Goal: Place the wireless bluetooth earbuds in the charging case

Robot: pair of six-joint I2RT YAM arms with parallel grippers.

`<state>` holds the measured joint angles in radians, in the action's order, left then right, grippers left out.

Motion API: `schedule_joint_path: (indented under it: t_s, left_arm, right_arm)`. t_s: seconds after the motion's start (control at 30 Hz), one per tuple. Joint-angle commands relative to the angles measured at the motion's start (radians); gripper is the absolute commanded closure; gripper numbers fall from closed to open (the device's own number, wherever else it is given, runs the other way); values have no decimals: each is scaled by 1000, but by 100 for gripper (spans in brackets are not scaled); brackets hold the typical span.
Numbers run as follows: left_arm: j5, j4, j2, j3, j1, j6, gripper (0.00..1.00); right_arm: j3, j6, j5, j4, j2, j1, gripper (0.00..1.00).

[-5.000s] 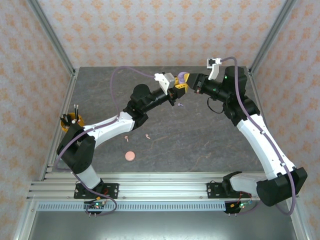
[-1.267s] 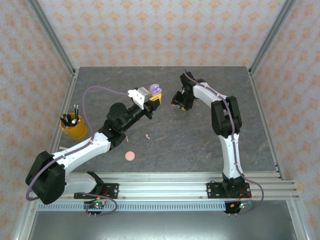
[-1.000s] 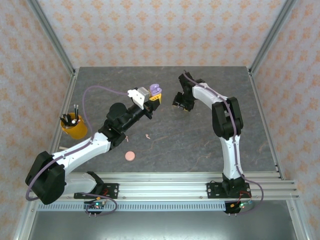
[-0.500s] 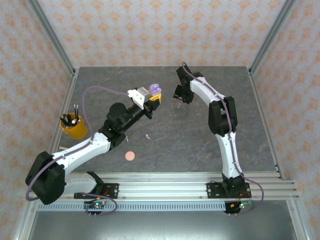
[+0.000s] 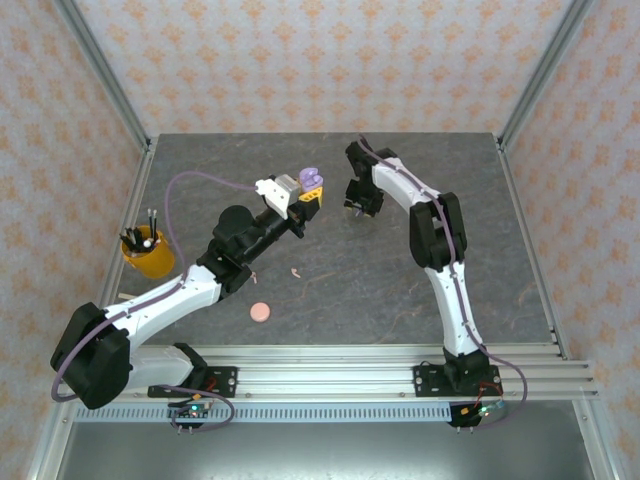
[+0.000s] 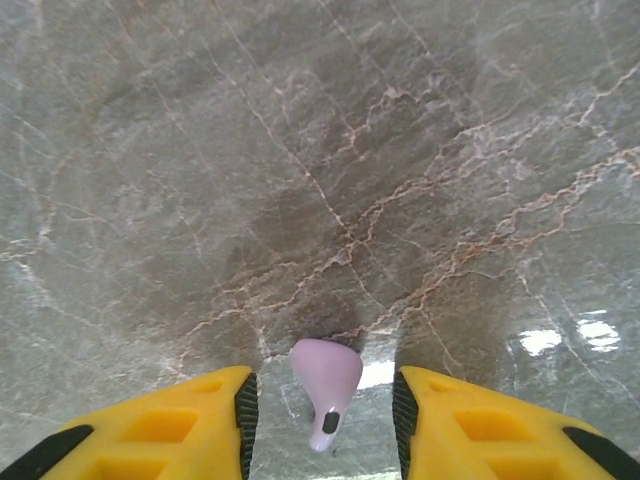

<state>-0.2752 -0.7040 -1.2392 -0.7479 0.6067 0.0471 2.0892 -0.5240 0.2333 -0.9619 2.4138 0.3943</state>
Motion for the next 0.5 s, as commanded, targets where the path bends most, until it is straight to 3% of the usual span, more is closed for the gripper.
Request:
schedule_joint_path:
  t_s: [0.0,0.47]
  left_arm:
    - [19,-44,13,19,-4,13,100]
    - [16,-46,3,14,-5,11,100]
  right_arm:
    - [45,7,-49,-48,35,4,60]
    - [114,34,-63,-104,88,17,74]
